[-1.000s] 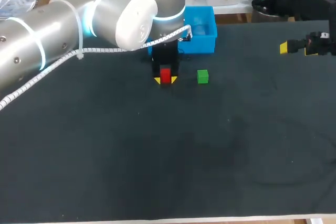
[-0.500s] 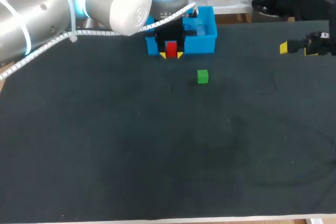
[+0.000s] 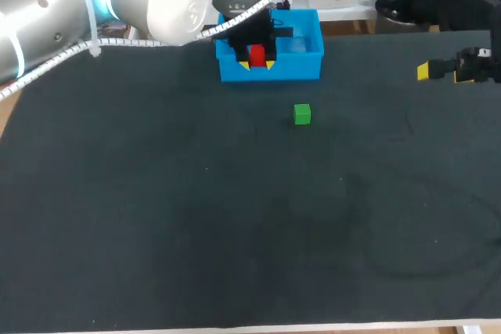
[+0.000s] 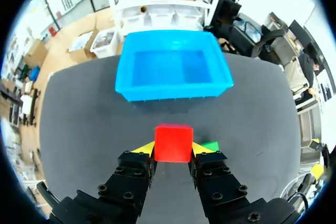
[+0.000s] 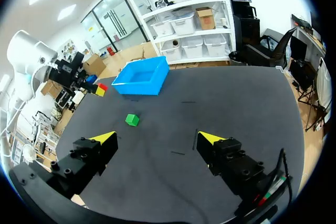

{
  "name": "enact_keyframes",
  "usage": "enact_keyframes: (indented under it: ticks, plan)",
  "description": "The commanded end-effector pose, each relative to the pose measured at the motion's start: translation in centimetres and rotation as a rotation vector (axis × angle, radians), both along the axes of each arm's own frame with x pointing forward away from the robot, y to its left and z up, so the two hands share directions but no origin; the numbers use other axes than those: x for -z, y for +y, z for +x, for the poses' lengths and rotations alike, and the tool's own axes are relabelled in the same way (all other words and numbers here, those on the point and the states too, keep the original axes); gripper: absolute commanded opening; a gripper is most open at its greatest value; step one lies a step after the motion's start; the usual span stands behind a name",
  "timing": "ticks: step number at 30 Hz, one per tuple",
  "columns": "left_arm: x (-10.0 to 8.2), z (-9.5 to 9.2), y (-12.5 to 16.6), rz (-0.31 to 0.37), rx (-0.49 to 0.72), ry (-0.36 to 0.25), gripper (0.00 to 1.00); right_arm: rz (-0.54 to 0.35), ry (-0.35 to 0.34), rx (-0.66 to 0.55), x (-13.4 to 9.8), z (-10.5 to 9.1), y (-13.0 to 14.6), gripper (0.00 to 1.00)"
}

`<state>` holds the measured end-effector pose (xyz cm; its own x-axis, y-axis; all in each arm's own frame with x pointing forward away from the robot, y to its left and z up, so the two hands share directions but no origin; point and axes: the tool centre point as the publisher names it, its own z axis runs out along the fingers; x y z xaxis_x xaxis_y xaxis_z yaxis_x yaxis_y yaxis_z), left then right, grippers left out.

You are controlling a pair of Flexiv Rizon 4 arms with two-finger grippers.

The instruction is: Use the left arm to pick the red cube and place it into the blue plastic box first, then use the right arm to grasp the green cube and put it into the same blue plastic box after the first action is fully finished.

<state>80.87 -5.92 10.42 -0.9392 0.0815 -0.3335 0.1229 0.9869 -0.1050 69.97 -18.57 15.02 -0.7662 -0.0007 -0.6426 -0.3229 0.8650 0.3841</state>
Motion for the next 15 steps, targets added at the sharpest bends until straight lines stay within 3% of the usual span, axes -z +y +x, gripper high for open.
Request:
enact_keyframes:
  ticks: [1,15]
  plan:
    - [-0.2,2.2,0.8,-0.046,0.021,-0.002,0.0,0.0,0.0,0.0,0.0,0.0,0.0,1.0]
    - [-1.9,10.4,1.6,-0.099,0.004,-0.077,0.0,0.0,0.0,0.0,0.0,0.0,0.0,1.0]
